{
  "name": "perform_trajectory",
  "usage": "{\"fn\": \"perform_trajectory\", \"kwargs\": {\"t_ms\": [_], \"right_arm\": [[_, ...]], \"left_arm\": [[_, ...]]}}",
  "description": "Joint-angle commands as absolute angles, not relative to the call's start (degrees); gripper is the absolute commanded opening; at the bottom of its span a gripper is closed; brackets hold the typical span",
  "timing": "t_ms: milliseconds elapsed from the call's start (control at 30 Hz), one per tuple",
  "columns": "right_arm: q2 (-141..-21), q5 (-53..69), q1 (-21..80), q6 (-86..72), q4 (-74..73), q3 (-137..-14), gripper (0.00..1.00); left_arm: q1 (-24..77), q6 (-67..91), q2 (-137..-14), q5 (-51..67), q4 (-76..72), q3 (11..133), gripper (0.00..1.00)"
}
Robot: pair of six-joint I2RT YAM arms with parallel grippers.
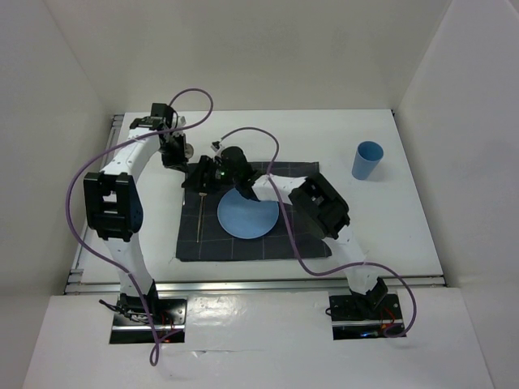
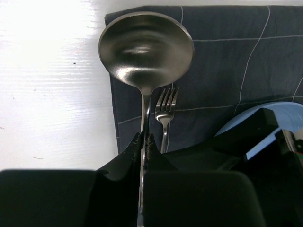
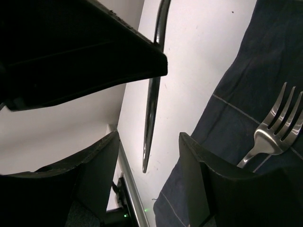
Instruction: Set the dinner table for one person
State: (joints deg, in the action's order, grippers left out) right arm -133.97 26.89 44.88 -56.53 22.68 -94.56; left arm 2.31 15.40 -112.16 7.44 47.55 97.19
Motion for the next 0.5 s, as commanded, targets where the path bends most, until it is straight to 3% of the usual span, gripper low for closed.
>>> {"fn": "perform_trajectory", "kwargs": {"t_ms": [0,233,400,467], "right_arm": [[-135.17,28.04,45.44,-57.92,26.02,-97.82,0.60],[-136.93,28.04,45.44,-59.14,26.72,-99.76,0.42],[-139.39,29.71,45.44,-60.29,26.72,-102.66,0.44],[-140.01,29.71,45.44,-60.90,26.72,-102.66,0.38]], "left_arm": [[2.46,16.61,-110.48,7.65,46.49,98.96,0.00],[2.46,16.61,-109.95,9.32,46.49,97.91,0.00],[2.46,17.14,-108.72,10.02,45.97,96.68,0.00],[2.46,17.14,-108.72,10.02,45.97,96.68,0.00]]}}
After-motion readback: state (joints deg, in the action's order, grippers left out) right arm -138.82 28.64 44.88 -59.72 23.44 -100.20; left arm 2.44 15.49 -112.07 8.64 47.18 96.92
